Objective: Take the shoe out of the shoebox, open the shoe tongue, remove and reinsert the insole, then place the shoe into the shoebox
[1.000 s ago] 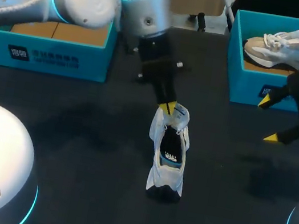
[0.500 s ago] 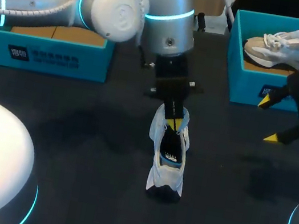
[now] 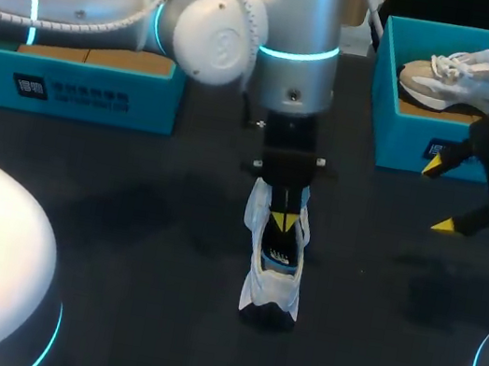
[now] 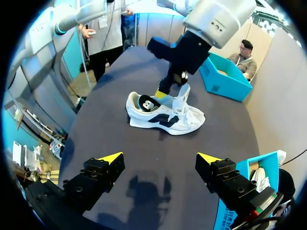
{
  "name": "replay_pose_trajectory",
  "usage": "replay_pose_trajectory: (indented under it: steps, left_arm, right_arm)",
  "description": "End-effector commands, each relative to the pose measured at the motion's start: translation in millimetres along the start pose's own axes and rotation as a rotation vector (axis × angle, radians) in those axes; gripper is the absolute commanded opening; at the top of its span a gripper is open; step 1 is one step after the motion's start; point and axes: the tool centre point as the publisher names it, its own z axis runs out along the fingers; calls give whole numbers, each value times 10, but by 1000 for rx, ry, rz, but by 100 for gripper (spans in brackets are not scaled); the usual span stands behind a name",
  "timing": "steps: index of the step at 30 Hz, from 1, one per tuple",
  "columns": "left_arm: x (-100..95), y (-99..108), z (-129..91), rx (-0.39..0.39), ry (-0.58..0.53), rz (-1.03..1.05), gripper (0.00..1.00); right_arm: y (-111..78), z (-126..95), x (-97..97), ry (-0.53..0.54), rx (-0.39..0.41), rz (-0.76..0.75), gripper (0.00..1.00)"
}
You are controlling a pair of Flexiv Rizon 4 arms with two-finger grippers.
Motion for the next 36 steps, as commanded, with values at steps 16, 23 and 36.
replay_pose_trajectory:
  steps: [16, 23, 36]
  left_arm:
    - [66, 157, 454, 22, 123, 3, 0]
    - [102, 150, 640, 15, 125, -6, 0]
    - [94, 74, 534, -34, 87, -17, 0]
  right_arm:
    - [0, 2, 6, -1, 3, 1, 100]
    - [0, 2, 6, -1, 3, 1, 100]
    - [0, 2, 6, -1, 3, 1, 100]
